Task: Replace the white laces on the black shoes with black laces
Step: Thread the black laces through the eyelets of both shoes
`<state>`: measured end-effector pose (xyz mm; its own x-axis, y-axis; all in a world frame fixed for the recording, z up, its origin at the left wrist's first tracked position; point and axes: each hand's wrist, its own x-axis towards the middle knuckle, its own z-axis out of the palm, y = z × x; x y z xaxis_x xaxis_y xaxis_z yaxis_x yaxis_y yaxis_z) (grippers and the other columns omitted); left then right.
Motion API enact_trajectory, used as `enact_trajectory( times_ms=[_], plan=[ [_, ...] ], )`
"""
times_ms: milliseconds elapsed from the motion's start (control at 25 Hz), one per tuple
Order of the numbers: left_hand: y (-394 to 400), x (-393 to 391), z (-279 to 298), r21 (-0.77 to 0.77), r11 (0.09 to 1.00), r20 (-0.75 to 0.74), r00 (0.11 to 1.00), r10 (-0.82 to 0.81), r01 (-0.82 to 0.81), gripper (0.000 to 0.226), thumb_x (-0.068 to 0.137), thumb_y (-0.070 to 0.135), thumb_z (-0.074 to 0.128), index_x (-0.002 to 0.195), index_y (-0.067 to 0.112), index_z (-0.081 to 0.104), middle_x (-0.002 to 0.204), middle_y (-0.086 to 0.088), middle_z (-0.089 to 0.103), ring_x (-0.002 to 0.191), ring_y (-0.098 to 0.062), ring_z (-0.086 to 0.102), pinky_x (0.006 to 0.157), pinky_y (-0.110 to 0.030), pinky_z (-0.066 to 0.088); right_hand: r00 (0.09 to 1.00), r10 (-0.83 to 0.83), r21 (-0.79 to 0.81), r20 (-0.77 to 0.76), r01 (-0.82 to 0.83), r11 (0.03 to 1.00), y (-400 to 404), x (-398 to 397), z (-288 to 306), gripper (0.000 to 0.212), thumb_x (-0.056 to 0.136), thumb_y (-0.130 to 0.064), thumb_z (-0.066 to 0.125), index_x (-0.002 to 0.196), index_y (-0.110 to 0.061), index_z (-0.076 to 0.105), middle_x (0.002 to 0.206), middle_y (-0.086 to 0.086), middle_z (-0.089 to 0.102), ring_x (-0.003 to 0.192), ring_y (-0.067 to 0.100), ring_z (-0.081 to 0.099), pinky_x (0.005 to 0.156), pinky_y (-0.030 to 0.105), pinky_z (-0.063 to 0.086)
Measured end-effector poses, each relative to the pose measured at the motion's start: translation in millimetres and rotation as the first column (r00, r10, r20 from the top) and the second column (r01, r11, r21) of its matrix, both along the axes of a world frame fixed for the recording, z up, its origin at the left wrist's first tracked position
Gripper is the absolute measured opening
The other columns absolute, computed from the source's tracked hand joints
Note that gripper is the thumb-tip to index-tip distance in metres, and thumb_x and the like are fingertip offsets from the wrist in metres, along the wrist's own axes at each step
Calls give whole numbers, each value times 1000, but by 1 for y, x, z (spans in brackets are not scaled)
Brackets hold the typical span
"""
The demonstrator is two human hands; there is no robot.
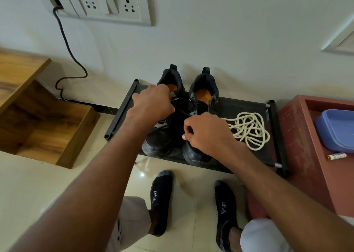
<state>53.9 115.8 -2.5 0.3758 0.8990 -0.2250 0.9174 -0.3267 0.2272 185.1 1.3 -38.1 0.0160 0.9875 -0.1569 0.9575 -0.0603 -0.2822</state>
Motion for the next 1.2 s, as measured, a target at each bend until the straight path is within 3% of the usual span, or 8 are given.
enact_trajectory(
  times_ms=[240,360,480,640,720,1000,1120,1200],
  plan=[
    [-4,9,2,25,999,-41,998,-45,46,29,87,40,80,111,26,70,123,-2,58,127,-32,48,113,-62,23,938,-295,42,-181,307,951,1,-1,-1,10,89,-27,76,89,-28,66,88,-4,68,81,20,66,73,38,57],
    [-5,15,5,79,997,92,996,16,-23,16,91,34,72,101,22,73,109,-1,69,110,-27,58,99,-53,29,514,-565,-320,-645,490,811,5,9,19,12,86,-12,74,82,-21,66,83,-1,73,79,18,71,72,30,51],
    [-5,21,18,-49,994,469,876,111,-100,18,98,36,63,106,23,74,102,4,74,99,-20,65,96,-44,40,139,-560,-513,-817,270,815,-1,27,54,3,93,-16,70,94,-16,67,76,1,67,74,17,71,78,34,51],
    [-25,33,41,-323,913,836,526,152,249,37,108,45,50,126,17,64,98,0,78,93,-16,76,87,-38,60,390,-325,-208,-862,313,927,-9,45,82,13,102,-26,66,108,-15,68,81,4,71,71,19,66,73,36,54],
    [-32,39,39,-328,880,830,550,95,343,44,109,50,43,126,16,65,89,-5,73,84,-18,74,85,-39,61,407,-328,-192,-853,340,921,-11,49,82,11,104,-18,62,113,-14,68,87,5,77,76,21,71,82,40,54],
    [-21,25,15,-461,852,593,800,88,249,51,108,56,41,105,19,74,80,-5,73,74,-16,66,69,-30,49,-20,-609,-597,-793,225,770,-5,40,60,19,101,-4,57,114,-13,67,94,7,74,67,13,72,77,38,63],
    [-16,18,13,-405,876,584,811,29,261,45,103,50,57,87,14,78,75,-11,72,71,-16,63,71,-29,49,50,-627,-619,-777,122,776,-7,39,65,13,101,-16,62,108,-12,73,96,6,76,72,13,72,78,36,62],
    [-14,20,8,-343,910,551,835,-5,232,45,102,46,62,76,11,76,67,-8,70,63,-10,60,69,-26,47,267,-626,-622,-732,113,775,-11,35,69,16,103,-23,61,107,-13,72,92,6,78,86,21,78,88,40,59]
  ],
)
